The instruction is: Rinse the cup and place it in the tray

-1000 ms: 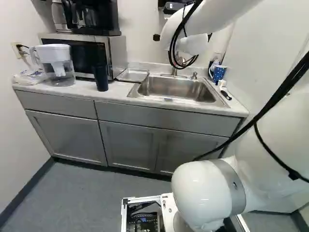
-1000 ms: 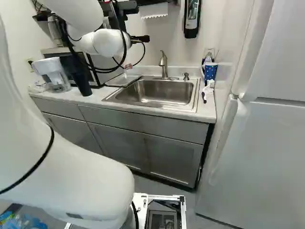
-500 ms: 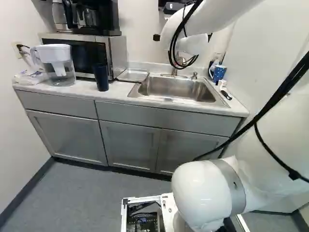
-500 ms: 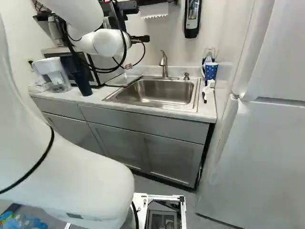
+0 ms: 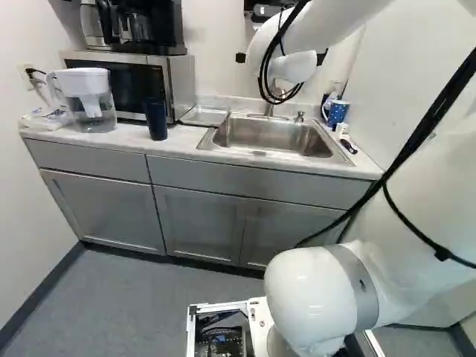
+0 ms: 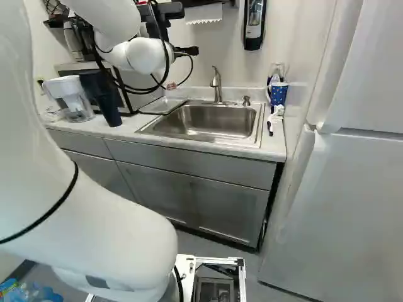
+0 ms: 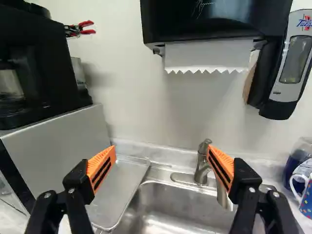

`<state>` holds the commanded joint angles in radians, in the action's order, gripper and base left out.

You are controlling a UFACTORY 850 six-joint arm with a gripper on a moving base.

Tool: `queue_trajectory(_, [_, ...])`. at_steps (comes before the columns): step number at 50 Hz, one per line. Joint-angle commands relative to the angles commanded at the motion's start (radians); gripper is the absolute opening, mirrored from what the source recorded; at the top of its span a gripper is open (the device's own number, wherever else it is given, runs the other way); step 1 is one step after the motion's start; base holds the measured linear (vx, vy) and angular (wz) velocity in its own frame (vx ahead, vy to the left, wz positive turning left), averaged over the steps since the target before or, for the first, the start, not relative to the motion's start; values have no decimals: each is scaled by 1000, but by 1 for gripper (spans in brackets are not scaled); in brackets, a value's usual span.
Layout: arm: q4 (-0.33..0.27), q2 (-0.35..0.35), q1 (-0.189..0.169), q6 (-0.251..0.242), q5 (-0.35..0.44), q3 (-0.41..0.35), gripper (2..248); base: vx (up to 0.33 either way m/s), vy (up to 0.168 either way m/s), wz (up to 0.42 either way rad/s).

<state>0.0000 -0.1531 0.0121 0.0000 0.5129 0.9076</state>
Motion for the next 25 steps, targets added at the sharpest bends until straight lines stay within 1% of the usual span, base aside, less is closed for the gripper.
queue_trajectory(25, [0, 90, -22, 0, -5, 85, 247, 0, 0, 0])
